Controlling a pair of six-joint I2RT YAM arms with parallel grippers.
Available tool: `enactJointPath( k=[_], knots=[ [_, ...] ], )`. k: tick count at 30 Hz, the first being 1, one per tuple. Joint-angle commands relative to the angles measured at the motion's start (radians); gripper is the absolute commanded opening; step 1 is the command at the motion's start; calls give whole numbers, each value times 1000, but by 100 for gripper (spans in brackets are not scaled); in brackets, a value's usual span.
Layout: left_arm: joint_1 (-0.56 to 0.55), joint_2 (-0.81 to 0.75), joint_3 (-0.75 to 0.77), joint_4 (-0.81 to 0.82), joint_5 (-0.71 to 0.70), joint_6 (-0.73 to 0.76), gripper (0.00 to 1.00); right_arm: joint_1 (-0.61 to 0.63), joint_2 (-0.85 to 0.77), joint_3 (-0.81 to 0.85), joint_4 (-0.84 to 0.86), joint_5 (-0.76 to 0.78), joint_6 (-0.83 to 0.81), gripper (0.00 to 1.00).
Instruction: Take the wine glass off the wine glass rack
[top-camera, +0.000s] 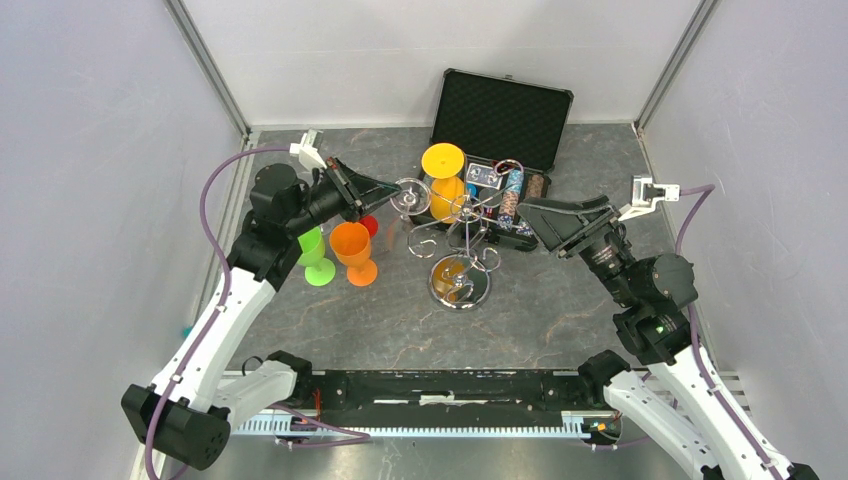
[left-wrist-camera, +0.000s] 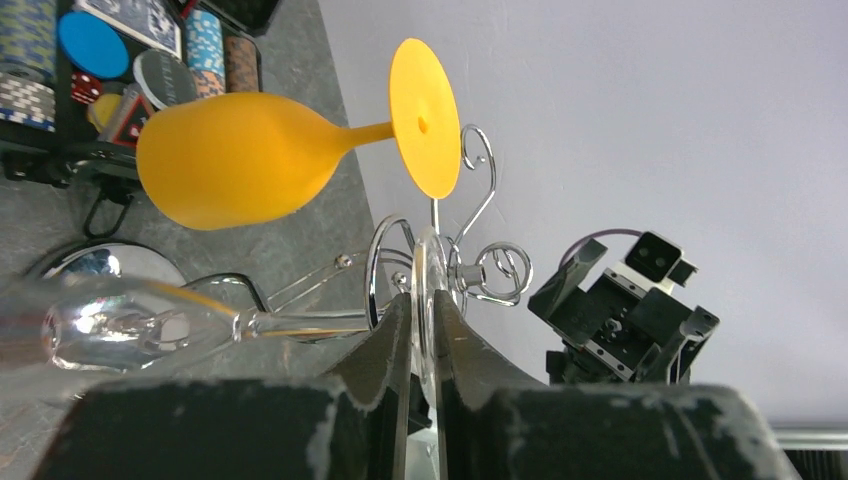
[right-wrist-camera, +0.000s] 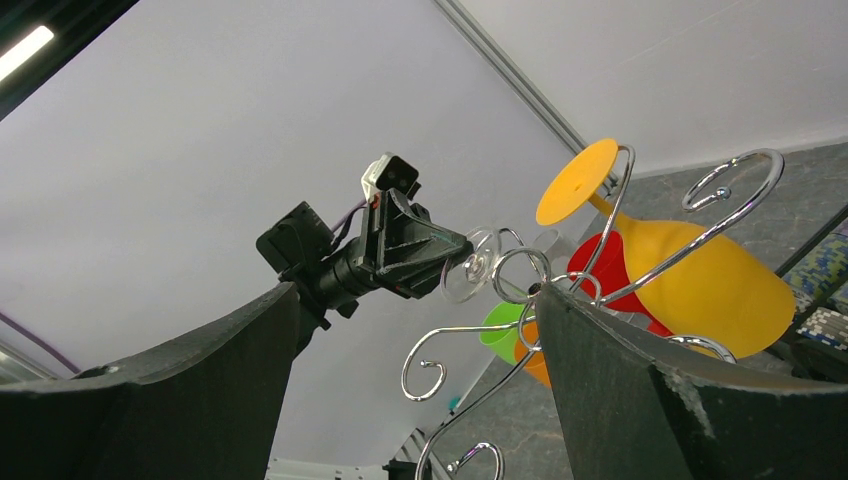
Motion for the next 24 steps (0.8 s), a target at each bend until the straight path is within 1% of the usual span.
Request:
enactJointPath(
  k=[1,2,4,7,12,15,24],
  knots=[
    [3,-6,8,88,88,-50,15,-1,-7,-4,12,21,-6,92],
    [4,-6,14,77,92,-42,16,-1,-6,-5,12,21,-5,92],
    [3,-4,21,51,100,-22,20,-1,-6,-5,12,22,-6,92],
    [3,5,37,-3,105,15,20,-2,-6,-7,12,22,-5,92],
    [3,17,67,-108,62,73,24,-1,0,-8,11,22,-4,92],
    [3,24,70,-112,50,75,26,-1,1,-9,12,21,-4,92],
    [-15,61,91,-128,43,83,25,-2,-1,-8,12,24,-11,92]
  ],
)
